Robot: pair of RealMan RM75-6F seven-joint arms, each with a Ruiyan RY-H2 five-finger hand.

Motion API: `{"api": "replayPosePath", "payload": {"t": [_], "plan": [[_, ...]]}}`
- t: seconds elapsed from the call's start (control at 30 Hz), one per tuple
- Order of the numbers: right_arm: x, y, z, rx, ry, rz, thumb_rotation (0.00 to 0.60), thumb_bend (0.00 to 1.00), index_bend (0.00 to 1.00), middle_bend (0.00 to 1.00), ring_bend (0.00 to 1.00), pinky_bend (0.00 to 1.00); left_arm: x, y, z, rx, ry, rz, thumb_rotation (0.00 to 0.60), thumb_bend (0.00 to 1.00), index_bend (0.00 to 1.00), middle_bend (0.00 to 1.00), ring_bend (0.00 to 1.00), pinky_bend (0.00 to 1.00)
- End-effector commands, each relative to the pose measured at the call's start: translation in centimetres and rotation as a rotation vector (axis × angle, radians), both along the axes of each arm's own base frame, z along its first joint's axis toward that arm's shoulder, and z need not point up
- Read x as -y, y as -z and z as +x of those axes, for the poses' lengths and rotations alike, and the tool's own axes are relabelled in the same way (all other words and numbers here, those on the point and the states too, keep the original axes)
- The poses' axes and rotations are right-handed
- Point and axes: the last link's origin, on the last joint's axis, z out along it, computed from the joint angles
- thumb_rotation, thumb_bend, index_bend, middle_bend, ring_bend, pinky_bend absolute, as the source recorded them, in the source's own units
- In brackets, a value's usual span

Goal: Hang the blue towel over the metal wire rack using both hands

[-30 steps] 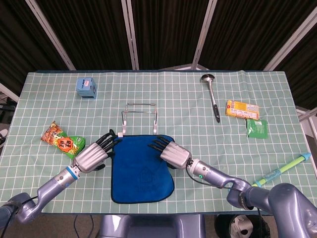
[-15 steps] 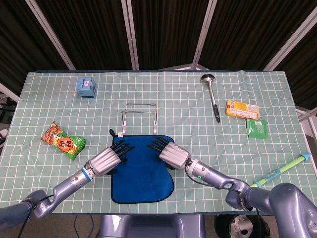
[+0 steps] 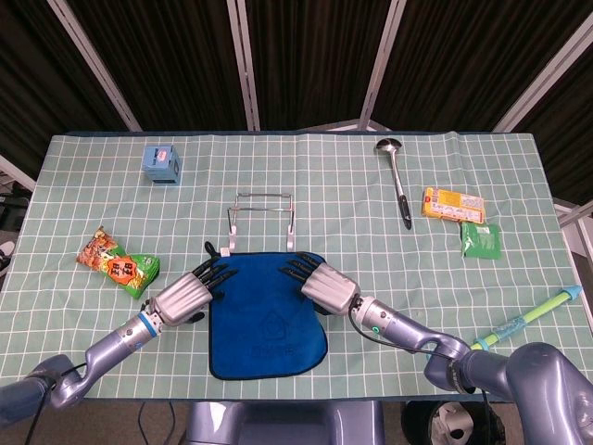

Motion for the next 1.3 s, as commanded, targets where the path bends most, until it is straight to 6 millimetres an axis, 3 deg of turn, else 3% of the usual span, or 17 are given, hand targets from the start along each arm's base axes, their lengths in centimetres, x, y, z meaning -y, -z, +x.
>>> {"api": "replayPosePath", "payload": {"t": [0.03, 0.4, 0.57, 0.87, 1.3], "plan": [[0.0, 0.1, 0.0, -0.002, -0.002, 0.002, 0.600, 0.55, 0.64, 0.07, 0.00, 0.00, 0.1, 0.3, -0.1, -0.001, -0.003, -0.008, 0.600, 0.23, 0.44, 0.00, 0.00, 0.00], [-0.2, 0.2, 0.2, 0.003, -0.007, 0.006, 0.600, 0.55, 0.64, 0.07, 0.00, 0.00, 0.1, 1.9, 0.9, 0.030, -0.006, -0.030, 0.600, 0.24, 0.44, 0.00, 0.00, 0.00], [-0.2, 0.2, 0.3, 0.002, -0.012, 0.006, 0.600, 0.55, 0.64, 0.07, 0.00, 0.00, 0.3, 2.3, 1.4, 0.033, 0.008, -0.036, 0.600, 0.32, 0.44, 0.00, 0.00, 0.00], [-0.3, 0.3, 0.5, 0.002, -0.012, 0.006, 0.600, 0.55, 0.64, 0.07, 0.00, 0.00, 0.5, 2.2, 1.2, 0.026, 0.011, -0.041, 0.600, 0.33, 0.45, 0.00, 0.00, 0.00], [-0.3, 0.3, 0.3, -0.005, -0.013, 0.005, 0.600, 0.55, 0.65, 0.07, 0.00, 0.00, 0.4, 2.1, 1.5, 0.039, 0.003, -0.045, 0.600, 0.44, 0.47, 0.00, 0.00, 0.00]]}}
